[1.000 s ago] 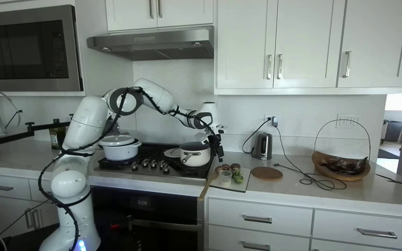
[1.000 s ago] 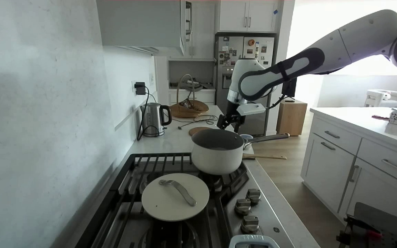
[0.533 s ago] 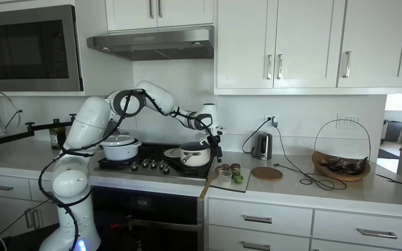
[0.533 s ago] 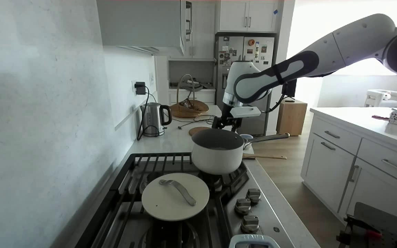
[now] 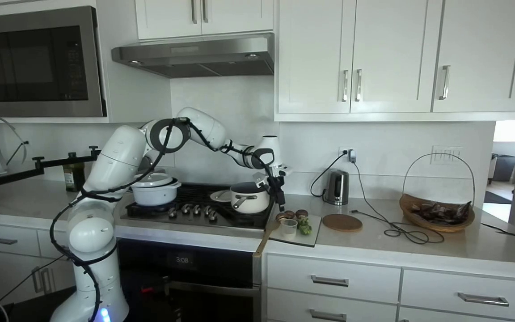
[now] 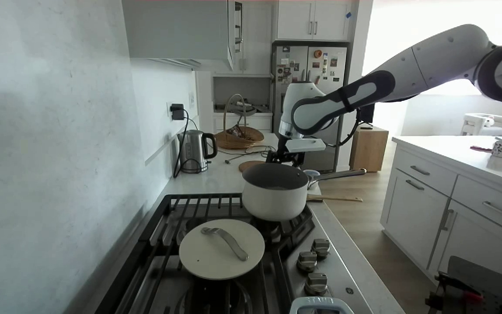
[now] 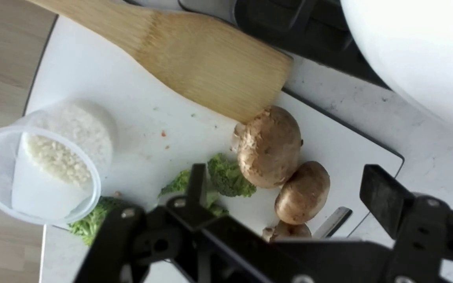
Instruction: Move one of the objects from the board in the pot
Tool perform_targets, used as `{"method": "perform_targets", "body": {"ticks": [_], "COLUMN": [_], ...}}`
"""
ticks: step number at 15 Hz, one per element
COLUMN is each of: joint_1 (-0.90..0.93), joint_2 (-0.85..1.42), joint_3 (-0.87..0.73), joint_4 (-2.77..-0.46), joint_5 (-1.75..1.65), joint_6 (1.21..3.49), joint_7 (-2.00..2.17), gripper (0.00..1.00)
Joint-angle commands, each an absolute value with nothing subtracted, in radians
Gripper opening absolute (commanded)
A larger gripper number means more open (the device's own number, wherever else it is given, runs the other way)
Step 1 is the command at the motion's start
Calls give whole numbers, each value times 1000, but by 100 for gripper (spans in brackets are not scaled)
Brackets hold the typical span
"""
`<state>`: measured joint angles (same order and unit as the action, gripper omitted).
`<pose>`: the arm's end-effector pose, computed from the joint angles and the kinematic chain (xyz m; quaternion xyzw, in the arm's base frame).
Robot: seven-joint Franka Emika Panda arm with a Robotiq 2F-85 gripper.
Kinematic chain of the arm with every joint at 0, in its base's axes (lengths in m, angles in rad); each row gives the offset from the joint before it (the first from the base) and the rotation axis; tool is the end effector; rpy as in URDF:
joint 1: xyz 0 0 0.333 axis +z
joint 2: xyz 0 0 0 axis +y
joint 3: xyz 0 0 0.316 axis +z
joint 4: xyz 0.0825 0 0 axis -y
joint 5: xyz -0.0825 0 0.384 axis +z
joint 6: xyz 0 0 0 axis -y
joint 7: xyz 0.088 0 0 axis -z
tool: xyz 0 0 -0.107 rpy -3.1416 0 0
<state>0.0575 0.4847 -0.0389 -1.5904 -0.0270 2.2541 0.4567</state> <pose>0.7017 0.0162 0.3715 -0.9742 0.2060 -0.0917 0.0016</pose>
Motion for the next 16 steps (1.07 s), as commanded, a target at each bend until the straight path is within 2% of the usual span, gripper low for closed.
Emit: {"method": "perform_targets", "body": {"ticks": [1,8,16], "joint_1": [77,71,68], "joint_2": [516,549,579], "joint_3": [-71,-72,-67], "joint_4": [-1525,-1483,-1470], "joint_5": [-30,-17,-10], "joint_6": [2173,2085,2092], "joint_7": [499,499,480], "gripper": [100,100,99]}}
